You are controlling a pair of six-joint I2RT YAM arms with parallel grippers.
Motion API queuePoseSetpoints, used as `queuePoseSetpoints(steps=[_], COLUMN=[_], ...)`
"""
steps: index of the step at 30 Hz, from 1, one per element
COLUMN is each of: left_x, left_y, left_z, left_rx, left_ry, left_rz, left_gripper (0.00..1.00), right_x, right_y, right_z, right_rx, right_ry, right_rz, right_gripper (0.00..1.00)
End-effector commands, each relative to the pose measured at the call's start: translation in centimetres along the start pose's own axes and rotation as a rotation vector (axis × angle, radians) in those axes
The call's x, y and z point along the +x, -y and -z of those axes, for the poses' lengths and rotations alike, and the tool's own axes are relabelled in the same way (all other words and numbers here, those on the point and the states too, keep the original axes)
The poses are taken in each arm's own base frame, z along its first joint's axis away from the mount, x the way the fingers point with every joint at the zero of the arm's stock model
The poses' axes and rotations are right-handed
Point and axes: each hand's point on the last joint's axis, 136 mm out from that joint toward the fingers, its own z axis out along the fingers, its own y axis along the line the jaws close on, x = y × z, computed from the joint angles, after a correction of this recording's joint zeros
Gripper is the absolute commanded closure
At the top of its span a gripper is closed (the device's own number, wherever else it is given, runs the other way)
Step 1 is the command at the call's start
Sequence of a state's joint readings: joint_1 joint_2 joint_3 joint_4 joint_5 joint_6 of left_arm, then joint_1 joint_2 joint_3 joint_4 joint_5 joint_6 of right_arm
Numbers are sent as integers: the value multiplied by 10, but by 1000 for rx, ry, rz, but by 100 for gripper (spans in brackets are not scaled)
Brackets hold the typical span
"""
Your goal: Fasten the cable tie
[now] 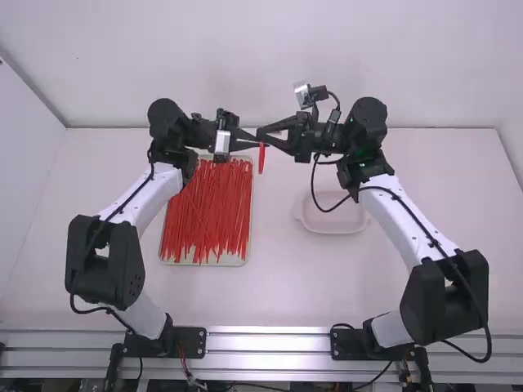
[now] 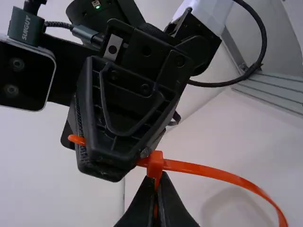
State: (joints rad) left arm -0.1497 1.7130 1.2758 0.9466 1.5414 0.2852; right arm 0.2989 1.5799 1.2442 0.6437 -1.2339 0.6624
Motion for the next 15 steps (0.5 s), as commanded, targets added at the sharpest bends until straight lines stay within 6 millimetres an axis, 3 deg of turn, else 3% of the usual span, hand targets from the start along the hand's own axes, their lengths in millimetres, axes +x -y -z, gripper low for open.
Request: queuePoseSetpoints(steps=[1, 15], left_x=[-1, 35], left_y=[5, 8], left_z=[-3, -2], left_rx=[16, -69], left_ry=[8, -48], left_rz=[10, 159], left_gripper=[98, 98], right_x=[-8, -8], right_y=[-5, -5], right_z=[-1, -1], right_rx=[-2, -2], right_ry=[11, 11], right_rz=[44, 88], right_gripper=[100, 100])
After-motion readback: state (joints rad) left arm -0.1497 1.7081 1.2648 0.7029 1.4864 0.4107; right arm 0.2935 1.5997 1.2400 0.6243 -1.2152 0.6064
